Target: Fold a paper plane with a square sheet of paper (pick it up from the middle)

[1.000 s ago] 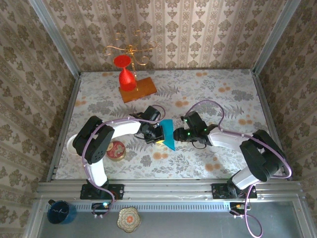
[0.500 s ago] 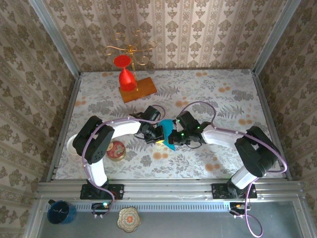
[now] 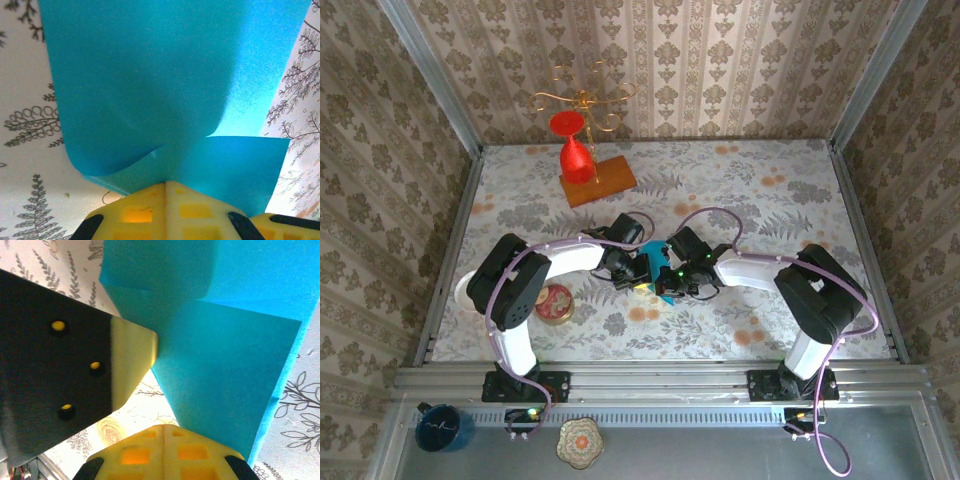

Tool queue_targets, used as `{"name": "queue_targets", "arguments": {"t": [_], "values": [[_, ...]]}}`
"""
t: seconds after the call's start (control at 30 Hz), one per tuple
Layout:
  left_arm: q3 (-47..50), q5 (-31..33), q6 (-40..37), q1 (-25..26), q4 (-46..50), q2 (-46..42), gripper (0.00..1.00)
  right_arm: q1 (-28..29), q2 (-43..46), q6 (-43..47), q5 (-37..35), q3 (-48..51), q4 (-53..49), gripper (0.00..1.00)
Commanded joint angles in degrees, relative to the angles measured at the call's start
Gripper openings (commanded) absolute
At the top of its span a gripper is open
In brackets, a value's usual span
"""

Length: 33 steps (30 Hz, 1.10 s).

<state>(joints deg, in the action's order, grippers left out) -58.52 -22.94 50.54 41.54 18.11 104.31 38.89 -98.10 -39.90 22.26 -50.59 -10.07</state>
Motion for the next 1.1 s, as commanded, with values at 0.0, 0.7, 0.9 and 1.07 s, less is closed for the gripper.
{"name": "queue_targets", "arguments": {"t": [0.0, 0.7, 0.9, 1.07], "values": [[0.06, 1.06, -1.41, -0.23, 3.48, 2.48, 0.08, -0.09, -1.12, -0.70, -1.12, -0.91, -2.45, 0.06], [-1.66, -1.93, -2.56, -0.93, -0.79, 0.18, 0.16, -0.22, -3.67, -1.72, -0.02, 1.90, 0.46, 0.06], [-1.91, -1.01, -2.56, -1.03, 1.36, 1.92, 0.15, -0.31, -3.96, -1.93, 0.61, 2.51, 1.32, 0.06], [-2.08, 0.12, -3.07, -1.08, 3.81, 2.91, 0.14, -0.65, 0.88, -2.55, 2.03, 3.82, 4.43, 0.08]]}}
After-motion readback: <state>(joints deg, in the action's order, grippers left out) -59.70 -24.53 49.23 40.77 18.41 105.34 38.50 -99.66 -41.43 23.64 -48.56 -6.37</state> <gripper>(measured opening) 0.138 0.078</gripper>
